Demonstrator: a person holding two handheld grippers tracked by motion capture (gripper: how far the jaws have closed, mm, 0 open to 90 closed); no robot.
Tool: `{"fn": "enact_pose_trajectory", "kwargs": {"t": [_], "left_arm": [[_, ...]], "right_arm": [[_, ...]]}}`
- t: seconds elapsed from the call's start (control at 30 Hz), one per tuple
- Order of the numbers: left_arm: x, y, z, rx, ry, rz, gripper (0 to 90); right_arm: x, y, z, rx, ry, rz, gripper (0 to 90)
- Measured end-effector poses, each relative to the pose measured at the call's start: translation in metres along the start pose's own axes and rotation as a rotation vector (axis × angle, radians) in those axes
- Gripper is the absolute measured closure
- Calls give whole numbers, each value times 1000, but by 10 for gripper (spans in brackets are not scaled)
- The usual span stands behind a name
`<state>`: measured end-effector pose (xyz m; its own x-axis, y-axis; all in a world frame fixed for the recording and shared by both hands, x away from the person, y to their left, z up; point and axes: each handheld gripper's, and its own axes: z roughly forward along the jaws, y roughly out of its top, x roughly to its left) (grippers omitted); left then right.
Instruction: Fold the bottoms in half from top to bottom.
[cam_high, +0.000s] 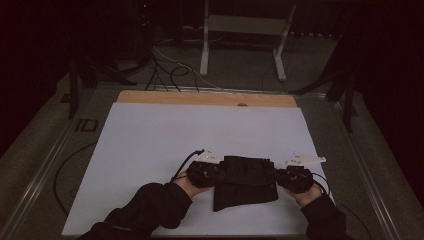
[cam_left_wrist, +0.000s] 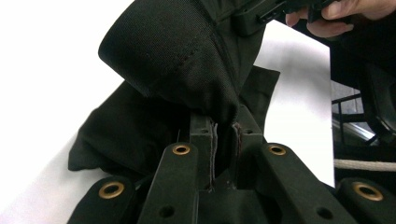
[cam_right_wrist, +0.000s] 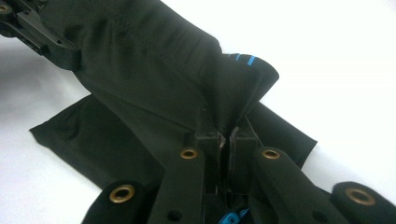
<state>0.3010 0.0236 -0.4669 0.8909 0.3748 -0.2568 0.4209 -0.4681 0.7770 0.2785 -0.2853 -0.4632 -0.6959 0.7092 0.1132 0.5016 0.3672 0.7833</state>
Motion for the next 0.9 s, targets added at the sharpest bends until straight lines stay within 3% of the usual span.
{"fn": "enact_pose_trajectory", "kwargs": {"t": [0.37,0.9], "left_arm": [[-10,-15,4,23,-11,-6,820],[-11,-30,8,64,-25,-42,809]], "right_arm": [[7,-14,-1,23,23,4,860],[13,-30,3,64,64,36,855]]}}
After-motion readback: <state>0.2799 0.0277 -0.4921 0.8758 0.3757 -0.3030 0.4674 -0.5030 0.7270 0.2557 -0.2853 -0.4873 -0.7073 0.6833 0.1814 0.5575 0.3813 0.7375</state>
